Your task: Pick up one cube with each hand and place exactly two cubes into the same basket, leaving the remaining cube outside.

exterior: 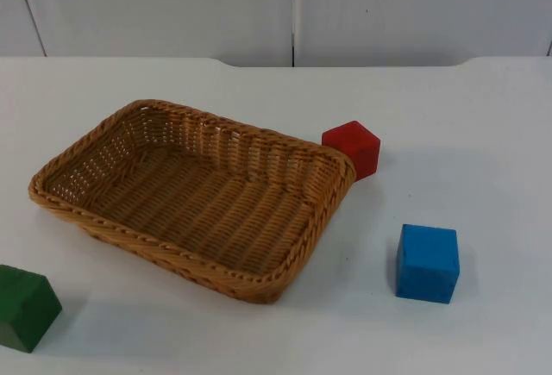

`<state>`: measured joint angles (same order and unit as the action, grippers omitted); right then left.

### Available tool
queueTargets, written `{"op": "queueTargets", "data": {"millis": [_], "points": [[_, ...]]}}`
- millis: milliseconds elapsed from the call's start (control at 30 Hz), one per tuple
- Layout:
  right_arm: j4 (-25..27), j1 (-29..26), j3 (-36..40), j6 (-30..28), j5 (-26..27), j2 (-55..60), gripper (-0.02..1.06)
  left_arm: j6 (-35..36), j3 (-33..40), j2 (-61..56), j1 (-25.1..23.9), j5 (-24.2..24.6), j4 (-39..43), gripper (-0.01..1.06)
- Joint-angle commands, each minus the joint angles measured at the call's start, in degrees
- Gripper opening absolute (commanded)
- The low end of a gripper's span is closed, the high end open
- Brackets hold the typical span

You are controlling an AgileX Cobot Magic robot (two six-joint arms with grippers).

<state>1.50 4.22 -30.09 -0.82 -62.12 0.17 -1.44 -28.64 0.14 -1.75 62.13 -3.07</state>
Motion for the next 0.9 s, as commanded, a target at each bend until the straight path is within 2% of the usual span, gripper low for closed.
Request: {"op": "queueTargets", "data": {"millis": [0, 400, 633, 867], "points": [[0.3, -0.5, 0.5, 0.0, 0.4, -0.2, 1.05, 0.2, 0.3, -0.1, -0.1, -0.6, 0.2, 1.05], [0.0, -0.5, -0.4, -1.4, -0.2, -0.2, 1.05, 0.2, -1.8, -0.1, -0.1, 0.3, -0.1, 1.05], [-0.1, -0.5, -2.3, -1.6, -0.2, 5.9, 1.05, 0.2, -5.9, -0.1, -0.1, 0.5, -0.1, 1.05], [-0.1, -0.5, -2.4, -2.2, 0.8, 11.9, 1.05, 0.2, -7.3, 4.6, -0.1, 0.5, -0.5, 1.05]]}}
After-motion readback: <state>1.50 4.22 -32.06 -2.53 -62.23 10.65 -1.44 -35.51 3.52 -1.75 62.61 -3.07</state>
